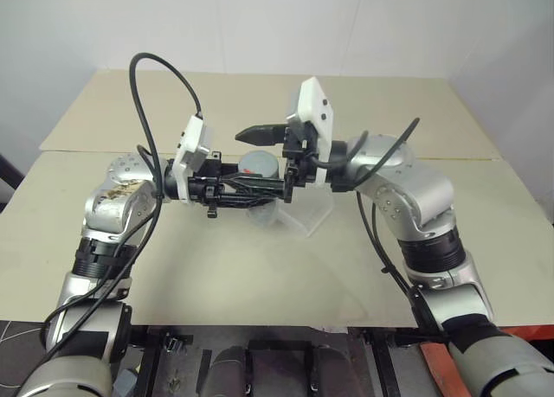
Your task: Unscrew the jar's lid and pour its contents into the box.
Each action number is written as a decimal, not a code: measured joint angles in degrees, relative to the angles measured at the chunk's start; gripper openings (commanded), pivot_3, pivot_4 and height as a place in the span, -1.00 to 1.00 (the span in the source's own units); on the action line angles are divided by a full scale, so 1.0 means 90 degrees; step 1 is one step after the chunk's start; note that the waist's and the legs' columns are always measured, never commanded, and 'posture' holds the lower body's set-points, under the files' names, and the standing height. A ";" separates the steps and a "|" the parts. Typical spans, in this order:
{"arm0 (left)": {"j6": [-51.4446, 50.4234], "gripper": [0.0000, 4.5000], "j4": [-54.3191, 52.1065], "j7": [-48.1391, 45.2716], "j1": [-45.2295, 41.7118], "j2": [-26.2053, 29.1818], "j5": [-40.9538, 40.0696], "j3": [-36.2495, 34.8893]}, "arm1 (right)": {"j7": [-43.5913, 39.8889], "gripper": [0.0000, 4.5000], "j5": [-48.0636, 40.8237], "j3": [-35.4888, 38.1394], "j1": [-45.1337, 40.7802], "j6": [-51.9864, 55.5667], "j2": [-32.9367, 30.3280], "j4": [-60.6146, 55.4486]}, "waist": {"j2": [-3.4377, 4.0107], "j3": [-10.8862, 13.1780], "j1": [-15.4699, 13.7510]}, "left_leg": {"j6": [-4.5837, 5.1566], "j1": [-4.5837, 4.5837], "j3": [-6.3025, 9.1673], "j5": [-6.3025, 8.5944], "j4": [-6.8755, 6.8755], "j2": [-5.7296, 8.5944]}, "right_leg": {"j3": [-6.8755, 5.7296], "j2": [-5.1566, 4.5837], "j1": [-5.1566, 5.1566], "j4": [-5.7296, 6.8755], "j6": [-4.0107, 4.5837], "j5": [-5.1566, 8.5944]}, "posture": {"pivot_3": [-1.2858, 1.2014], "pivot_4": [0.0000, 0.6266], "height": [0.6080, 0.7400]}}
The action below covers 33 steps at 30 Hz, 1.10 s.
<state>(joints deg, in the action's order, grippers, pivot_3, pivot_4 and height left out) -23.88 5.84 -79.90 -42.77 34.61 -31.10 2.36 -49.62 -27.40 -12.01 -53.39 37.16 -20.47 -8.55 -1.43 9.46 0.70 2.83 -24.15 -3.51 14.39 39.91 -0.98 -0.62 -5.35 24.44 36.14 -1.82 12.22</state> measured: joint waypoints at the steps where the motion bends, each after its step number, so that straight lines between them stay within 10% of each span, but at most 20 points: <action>1: -0.0004 -0.14 0.0000 0.0011 0.0000 0.0037 0.0000 -0.0015 | -0.0026 0.98 -0.0043 0.0016 0.0003 0.0000 -0.0080 -0.0004 | 0.0000 0.0000 -0.0001 | 0.0000 0.0000 0.0000 0.0000 0.0000 0.0000 | 0.0000 0.0000 0.0000 0.0000 0.0000 0.0000 | 0.03 -0.52 1.00; 33: 0.0165 -0.14 0.0355 -0.0288 -0.0060 -0.0068 0.0030 -0.0137 | -0.0302 0.98 -0.0836 0.0988 0.0604 0.0450 -0.1518 -0.0615 | -0.0001 0.0000 -0.0007 | 0.0003 -0.0002 0.0000 0.0001 0.0000 -0.0001 | 0.0002 0.0000 0.0000 -0.0005 0.0000 0.0000 | 0.03 -0.52 1.00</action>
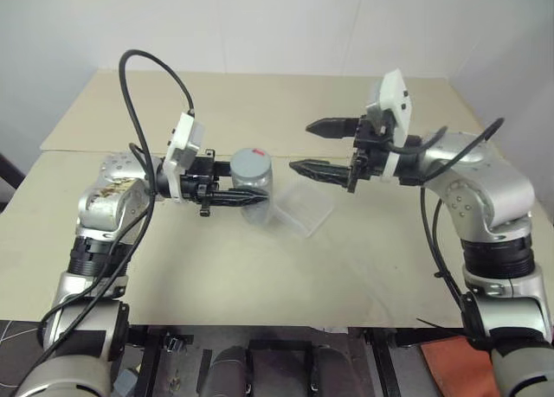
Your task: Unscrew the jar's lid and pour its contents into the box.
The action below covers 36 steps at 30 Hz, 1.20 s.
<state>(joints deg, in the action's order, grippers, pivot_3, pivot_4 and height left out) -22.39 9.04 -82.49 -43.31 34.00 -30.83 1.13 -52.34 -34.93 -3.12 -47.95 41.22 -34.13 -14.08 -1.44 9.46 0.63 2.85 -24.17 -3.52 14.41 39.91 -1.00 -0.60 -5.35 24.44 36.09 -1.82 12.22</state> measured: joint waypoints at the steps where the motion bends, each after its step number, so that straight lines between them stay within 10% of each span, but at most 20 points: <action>1: 0.0030 -0.14 0.0083 -0.0001 -0.0039 -0.0020 0.0033 0.0011 | 0.0077 0.98 -0.0057 -0.0001 -0.0001 0.0080 0.0104 -0.0195 | 0.0000 0.0000 0.0001 | 0.0000 0.0000 0.0000 0.0000 0.0000 0.0000 | 0.0000 0.0000 0.0000 0.0000 0.0000 0.0000 | 0.03 -0.52 1.00; 20: 0.0101 -0.14 0.0205 -0.0079 -0.0193 -0.0102 0.0156 0.0066 | 0.1132 0.98 0.0855 -0.1027 -0.0502 0.0162 0.1381 -0.0159 | 0.0000 0.0000 0.0009 | -0.0001 0.0000 0.0000 -0.0001 0.0002 0.0002 | -0.0002 0.0001 0.0001 0.0004 0.0000 0.0000 | 0.03 -0.52 1.00; 36: 0.0084 -0.14 0.0177 0.0054 -0.0193 -0.0023 0.0152 0.0003 | 0.0814 0.98 0.0576 -0.0675 -0.0337 0.0088 0.0973 -0.0188 | 0.0000 0.0000 0.0007 | 0.0000 0.0000 0.0001 0.0000 0.0002 0.0001 | -0.0002 0.0001 0.0000 0.0003 0.0000 0.0000 | 0.03 -0.52 1.00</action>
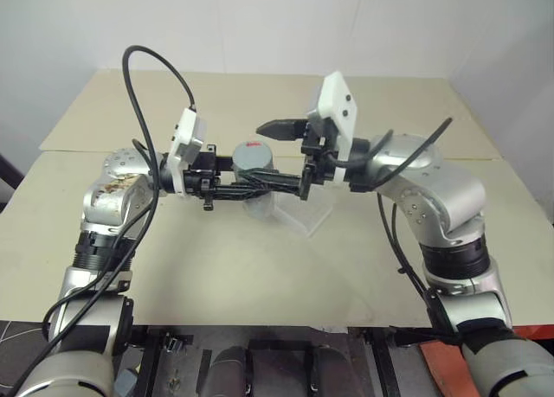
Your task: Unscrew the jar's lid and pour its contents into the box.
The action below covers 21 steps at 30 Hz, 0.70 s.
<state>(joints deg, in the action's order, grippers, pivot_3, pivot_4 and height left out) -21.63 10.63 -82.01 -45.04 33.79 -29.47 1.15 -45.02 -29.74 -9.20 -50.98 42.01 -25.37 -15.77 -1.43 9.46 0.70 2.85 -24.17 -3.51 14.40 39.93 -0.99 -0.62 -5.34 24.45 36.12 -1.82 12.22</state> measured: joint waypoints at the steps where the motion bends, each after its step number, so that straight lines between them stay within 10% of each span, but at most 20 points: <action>1: 0.0000 -0.14 0.0000 0.0001 0.0000 0.0001 0.0000 0.0000 | -0.0006 0.98 -0.0069 0.0053 0.0028 0.0001 -0.0030 -0.0024 | 0.0000 0.0000 -0.0001 | 0.0000 0.0000 0.0000 0.0000 0.0000 0.0000 | 0.0000 0.0000 0.0000 0.0000 0.0000 0.0000 | 0.03 -0.52 1.00; 21: 0.0002 -0.14 -0.0005 -0.0158 0.0037 0.0017 0.0011 0.0010 | 0.0089 0.98 -0.0703 0.0789 0.0274 0.0132 -0.0387 -0.0257 | 0.0000 0.0000 -0.0002 | 0.0000 0.0000 0.0000 0.0000 0.0000 0.0000 | 0.0001 0.0000 -0.0001 -0.0001 0.0000 0.0000 | 0.03 -0.52 1.00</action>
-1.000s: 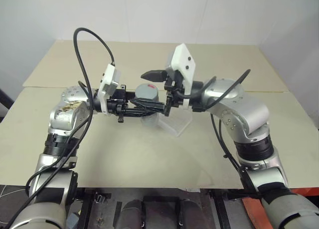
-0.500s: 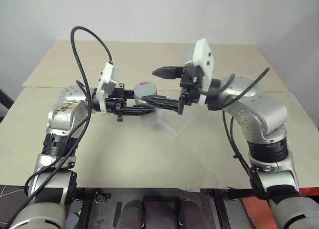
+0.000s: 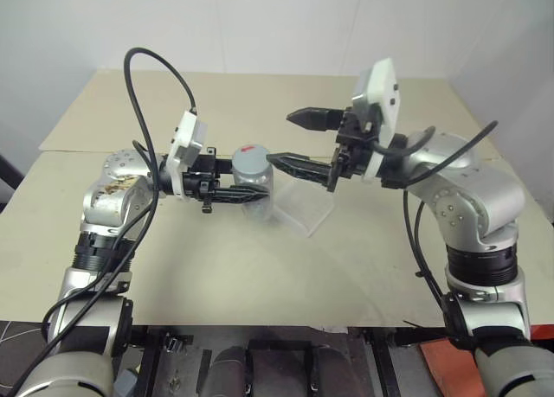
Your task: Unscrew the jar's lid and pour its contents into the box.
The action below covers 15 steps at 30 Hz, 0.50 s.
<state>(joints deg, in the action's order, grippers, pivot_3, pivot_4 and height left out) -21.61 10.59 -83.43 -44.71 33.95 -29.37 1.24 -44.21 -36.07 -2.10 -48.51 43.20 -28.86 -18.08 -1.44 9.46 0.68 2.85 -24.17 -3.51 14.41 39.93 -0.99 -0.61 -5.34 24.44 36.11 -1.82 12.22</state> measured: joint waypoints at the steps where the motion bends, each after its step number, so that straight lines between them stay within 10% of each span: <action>1: 0.0000 -0.14 0.0000 -0.0014 0.0000 0.0006 0.0000 0.0000 | -0.0044 0.98 -0.0114 0.0017 -0.0033 0.0031 0.0038 -0.0022 | 0.0000 0.0000 0.0001 | 0.0000 0.0000 0.0000 0.0000 0.0000 0.0000 | 0.0000 0.0000 0.0000 0.0000 0.0000 0.0000 | 0.03 -0.52 1.00; 15: -0.0027 -0.14 -0.0102 -0.0049 0.0010 0.0007 -0.0014 0.0001 | 0.0202 0.98 0.0686 -0.1184 -0.0383 0.0008 0.0836 0.0266 | 0.0000 0.0000 -0.0010 | 0.0000 -0.0002 0.0001 0.0000 0.0003 0.0001 | -0.0002 0.0000 0.0001 0.0002 0.0000 0.0000 | 0.03 -0.52 1.00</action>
<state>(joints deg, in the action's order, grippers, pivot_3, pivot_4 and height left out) -21.86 9.67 -83.87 -44.62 34.01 -29.49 1.25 -42.39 -29.90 -12.76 -51.96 43.28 -21.34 -15.69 -1.43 9.46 0.60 2.85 -24.19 -3.50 14.41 39.96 -0.98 -0.63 -5.34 24.45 36.12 -1.82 12.22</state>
